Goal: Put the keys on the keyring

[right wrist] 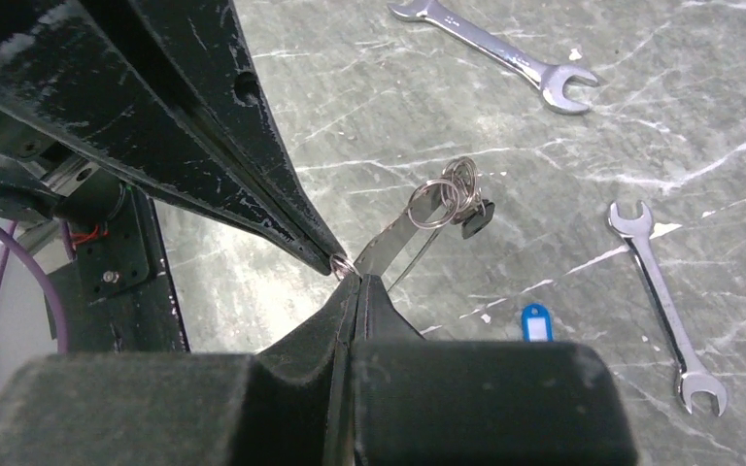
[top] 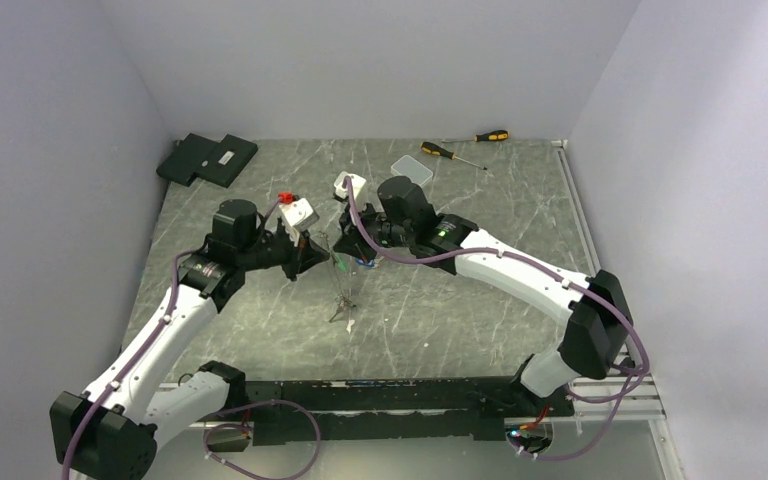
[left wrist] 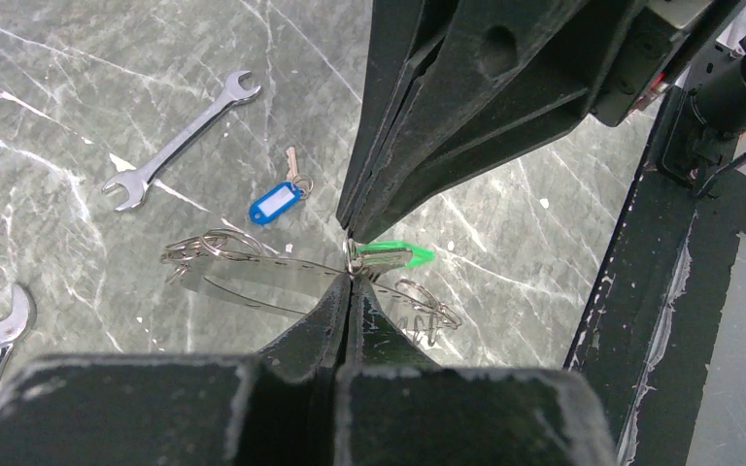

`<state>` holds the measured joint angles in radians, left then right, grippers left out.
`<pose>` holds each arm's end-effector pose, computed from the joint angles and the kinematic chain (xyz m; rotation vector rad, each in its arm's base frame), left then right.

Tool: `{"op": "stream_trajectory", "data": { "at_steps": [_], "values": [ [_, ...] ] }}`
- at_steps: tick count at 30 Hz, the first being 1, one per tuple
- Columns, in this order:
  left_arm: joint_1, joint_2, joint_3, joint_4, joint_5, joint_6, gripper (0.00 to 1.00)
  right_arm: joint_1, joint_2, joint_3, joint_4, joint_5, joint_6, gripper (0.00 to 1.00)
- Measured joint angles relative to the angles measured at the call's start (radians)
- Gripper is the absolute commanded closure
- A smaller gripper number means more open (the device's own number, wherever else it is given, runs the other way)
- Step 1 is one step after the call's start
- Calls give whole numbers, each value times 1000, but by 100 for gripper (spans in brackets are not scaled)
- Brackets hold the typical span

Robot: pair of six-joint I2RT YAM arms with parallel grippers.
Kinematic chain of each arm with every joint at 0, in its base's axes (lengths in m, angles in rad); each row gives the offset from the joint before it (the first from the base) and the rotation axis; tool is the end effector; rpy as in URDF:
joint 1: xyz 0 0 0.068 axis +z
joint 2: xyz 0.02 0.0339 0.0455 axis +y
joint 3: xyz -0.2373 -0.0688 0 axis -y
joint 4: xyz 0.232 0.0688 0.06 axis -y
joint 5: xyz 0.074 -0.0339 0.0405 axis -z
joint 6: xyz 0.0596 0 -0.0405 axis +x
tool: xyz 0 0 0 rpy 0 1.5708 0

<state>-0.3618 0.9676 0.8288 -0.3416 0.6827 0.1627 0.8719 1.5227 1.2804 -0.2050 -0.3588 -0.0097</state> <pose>0.2019 -0.1166 0.2807 0.9278 1.8064 -0.8214 0.2190 0.2931 0.2970 -1.1096 1.7918 0.8957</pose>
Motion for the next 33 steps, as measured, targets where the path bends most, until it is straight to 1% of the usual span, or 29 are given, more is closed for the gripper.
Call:
{"op": "stream_trajectory", "data": {
  "at_steps": [33],
  "values": [
    [-3, -32, 0, -5, -15, 1, 100, -3, 10, 9, -42, 51, 4, 100]
  ]
}}
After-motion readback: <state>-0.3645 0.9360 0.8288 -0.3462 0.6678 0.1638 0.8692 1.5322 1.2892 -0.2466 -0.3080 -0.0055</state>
